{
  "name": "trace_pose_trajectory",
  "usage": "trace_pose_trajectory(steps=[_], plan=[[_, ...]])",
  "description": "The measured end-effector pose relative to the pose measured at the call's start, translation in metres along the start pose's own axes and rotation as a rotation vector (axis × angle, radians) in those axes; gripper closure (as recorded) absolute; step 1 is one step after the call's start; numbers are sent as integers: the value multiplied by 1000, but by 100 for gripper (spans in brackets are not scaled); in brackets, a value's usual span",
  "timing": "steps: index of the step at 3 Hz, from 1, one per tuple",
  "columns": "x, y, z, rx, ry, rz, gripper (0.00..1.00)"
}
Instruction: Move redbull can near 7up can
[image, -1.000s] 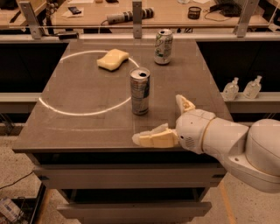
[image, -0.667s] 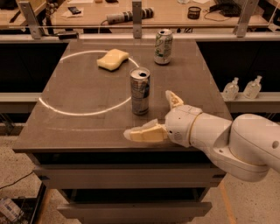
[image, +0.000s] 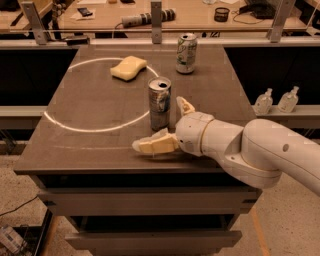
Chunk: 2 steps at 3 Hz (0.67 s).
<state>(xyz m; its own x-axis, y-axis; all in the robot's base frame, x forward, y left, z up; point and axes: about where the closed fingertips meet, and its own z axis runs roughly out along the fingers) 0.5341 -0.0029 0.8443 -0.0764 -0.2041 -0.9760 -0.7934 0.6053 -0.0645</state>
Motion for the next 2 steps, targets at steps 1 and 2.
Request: trace_pose_trajectory(steps=[1,2], plan=[[1,-6,12,-1,-6,-13,18],[0,-11,19,-7,-10,-25,42]])
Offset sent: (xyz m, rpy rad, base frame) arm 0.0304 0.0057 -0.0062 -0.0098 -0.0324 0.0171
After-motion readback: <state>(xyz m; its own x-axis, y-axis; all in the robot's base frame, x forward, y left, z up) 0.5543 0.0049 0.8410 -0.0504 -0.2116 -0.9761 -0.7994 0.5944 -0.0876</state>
